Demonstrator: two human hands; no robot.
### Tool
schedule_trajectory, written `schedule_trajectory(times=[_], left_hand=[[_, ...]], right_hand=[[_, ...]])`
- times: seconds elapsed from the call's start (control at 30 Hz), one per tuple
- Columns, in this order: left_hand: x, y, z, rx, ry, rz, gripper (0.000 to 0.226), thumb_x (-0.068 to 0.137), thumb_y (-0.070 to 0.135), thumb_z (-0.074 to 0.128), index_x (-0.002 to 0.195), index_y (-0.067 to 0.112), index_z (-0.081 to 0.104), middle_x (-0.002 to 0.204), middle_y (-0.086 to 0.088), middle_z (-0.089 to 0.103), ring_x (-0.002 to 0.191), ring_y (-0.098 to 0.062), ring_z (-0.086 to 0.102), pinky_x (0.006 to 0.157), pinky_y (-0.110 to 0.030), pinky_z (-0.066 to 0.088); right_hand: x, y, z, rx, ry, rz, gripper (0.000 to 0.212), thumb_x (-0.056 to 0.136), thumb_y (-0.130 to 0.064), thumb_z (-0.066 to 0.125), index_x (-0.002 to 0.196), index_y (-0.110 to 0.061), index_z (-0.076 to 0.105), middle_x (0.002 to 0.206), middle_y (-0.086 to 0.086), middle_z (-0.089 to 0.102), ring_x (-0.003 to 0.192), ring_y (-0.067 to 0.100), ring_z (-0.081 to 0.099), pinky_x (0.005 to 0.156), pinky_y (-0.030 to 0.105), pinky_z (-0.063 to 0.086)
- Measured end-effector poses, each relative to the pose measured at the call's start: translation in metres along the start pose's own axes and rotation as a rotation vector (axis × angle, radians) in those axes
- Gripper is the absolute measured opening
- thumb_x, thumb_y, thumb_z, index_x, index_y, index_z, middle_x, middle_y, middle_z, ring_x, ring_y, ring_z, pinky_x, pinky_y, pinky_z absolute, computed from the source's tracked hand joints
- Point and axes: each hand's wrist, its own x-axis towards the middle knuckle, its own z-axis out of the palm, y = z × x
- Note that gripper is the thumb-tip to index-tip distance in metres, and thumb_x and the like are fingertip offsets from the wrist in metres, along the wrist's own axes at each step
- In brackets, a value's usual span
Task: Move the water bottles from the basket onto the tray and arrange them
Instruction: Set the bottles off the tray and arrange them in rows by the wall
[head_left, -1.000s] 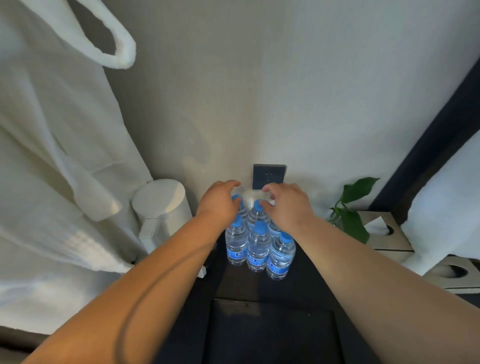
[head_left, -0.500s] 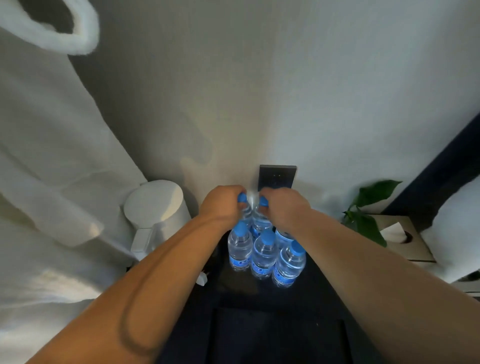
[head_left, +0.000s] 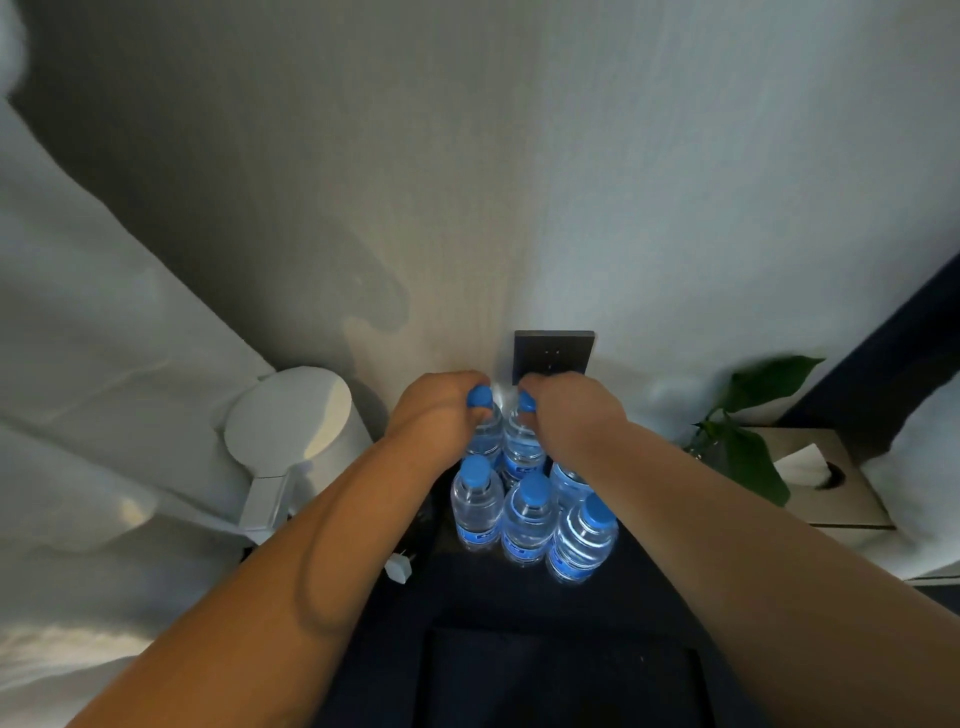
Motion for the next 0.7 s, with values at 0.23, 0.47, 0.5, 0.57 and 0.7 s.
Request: schedule_trajectory(times=[0.23,0.47,0.5,0.57,0.7], left_hand=[[-0.0011,-0.0003,-0.001,-0.035,0.033,0.006,0.017,0.091,0.021,0.073,0.107,0.024,0.074,0.099,0.001,0.074,0.088,-0.019,0.066,0.079,-0.037,0.057],[-0.0033,-0.001,0.0015,0.008,0.054,0.045,0.018,0.091,0.02,0.072,0.109,0.021,0.075,0.098,-0.002,0.076,0.086,-0.021,0.067,0.079,-0.039,0.059],[-0.0035,-0.0008,0.0016,0.009,0.057,0.046,0.018,0.091,0.02,0.072,0.109,0.021,0.075,0.098,-0.002,0.076,0.086,-0.021,0.068,0.079,-0.039,0.059],[-0.0038,-0.001,0.0022,0.001,0.068,0.052,0.018,0.091,0.02,0.073,0.108,0.02,0.076,0.098,-0.002,0.076,0.086,-0.02,0.068,0.079,-0.039,0.059],[-0.0046,-0.001,0.0026,-0.022,0.084,0.059,0.018,0.091,0.019,0.075,0.109,0.018,0.077,0.1,-0.002,0.077,0.088,-0.019,0.068,0.079,-0.034,0.057]], right_hand=[[0.0021,-0.0043,-0.0083,-0.004,-0.04,0.015,0.033,0.102,-0.022,0.064,0.134,-0.016,0.058,0.115,0.009,0.067,0.103,0.028,0.065,0.078,0.034,0.051],[0.0025,-0.0008,-0.0058,0.007,-0.046,0.01,0.037,0.104,-0.033,0.064,0.137,-0.017,0.057,0.111,0.01,0.067,0.1,0.028,0.065,0.074,0.035,0.047],[0.0023,-0.0006,-0.0048,0.008,-0.036,0.008,0.037,0.104,-0.034,0.064,0.136,-0.018,0.057,0.11,0.009,0.067,0.1,0.028,0.065,0.073,0.035,0.047],[0.0022,-0.0004,-0.0032,0.006,-0.022,0.006,0.036,0.104,-0.035,0.063,0.135,-0.018,0.058,0.108,0.009,0.068,0.098,0.028,0.065,0.073,0.035,0.048],[0.0035,0.0,-0.0034,-0.009,-0.02,0.005,0.034,0.103,-0.033,0.065,0.133,-0.017,0.059,0.108,0.008,0.068,0.098,0.027,0.065,0.073,0.035,0.048]])
